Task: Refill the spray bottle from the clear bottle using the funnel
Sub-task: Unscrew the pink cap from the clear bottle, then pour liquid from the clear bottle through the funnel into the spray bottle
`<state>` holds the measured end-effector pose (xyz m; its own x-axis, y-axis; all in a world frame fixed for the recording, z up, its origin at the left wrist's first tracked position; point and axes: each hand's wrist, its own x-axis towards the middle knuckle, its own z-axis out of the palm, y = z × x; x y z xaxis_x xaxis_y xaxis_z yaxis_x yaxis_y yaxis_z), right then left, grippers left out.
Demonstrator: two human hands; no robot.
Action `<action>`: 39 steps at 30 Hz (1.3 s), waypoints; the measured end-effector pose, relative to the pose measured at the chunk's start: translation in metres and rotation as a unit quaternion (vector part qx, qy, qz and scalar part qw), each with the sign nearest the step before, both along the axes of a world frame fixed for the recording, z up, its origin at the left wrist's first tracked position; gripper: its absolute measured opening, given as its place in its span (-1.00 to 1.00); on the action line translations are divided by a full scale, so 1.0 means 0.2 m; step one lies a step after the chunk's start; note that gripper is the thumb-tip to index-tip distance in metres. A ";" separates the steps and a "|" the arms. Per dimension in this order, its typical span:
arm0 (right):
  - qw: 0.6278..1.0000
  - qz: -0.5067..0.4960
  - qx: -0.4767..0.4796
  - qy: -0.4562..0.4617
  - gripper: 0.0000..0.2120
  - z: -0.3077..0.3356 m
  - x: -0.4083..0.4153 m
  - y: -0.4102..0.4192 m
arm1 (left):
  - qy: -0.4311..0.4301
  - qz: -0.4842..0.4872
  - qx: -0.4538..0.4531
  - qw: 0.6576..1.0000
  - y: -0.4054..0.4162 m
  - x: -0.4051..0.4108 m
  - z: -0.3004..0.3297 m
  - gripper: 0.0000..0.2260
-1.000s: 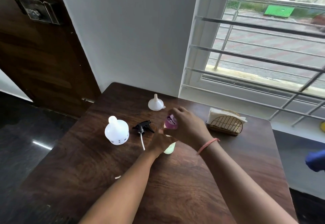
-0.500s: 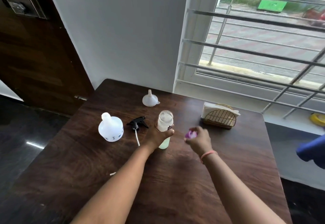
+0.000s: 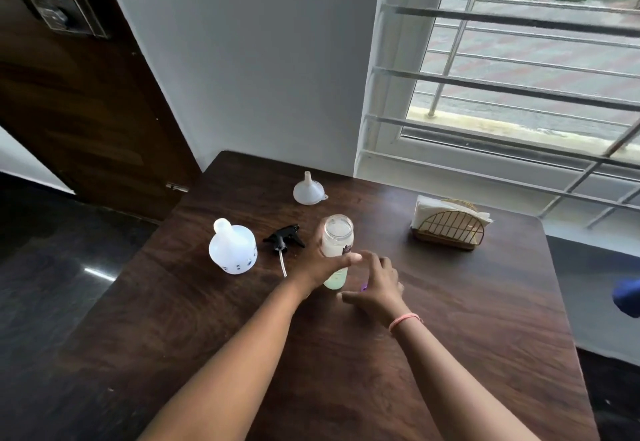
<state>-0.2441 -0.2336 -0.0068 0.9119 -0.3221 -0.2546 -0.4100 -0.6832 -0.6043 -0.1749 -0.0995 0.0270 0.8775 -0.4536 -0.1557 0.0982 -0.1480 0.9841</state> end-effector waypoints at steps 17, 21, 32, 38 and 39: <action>0.905 -0.159 0.290 -0.269 -0.57 0.10 0.25 0.23 | -0.172 0.055 0.284 0.942 0.15 0.82 0.14 -0.62; 0.912 -0.150 0.258 -0.280 -0.50 0.10 0.28 0.23 | -0.212 -0.033 0.390 0.895 0.02 0.98 0.04 -0.57; 0.895 -0.181 0.303 -0.272 -0.50 0.06 0.29 0.22 | -0.146 -0.040 0.339 0.929 -0.02 1.18 -0.06 -0.82; 0.878 -0.224 0.324 -0.273 -0.47 0.06 0.29 0.25 | 0.075 0.059 -0.110 0.989 0.27 1.09 0.24 -0.91; 0.873 -0.232 0.328 -0.276 -0.47 0.06 0.29 0.25 | 0.137 0.090 -0.170 0.972 0.34 1.05 0.27 -0.95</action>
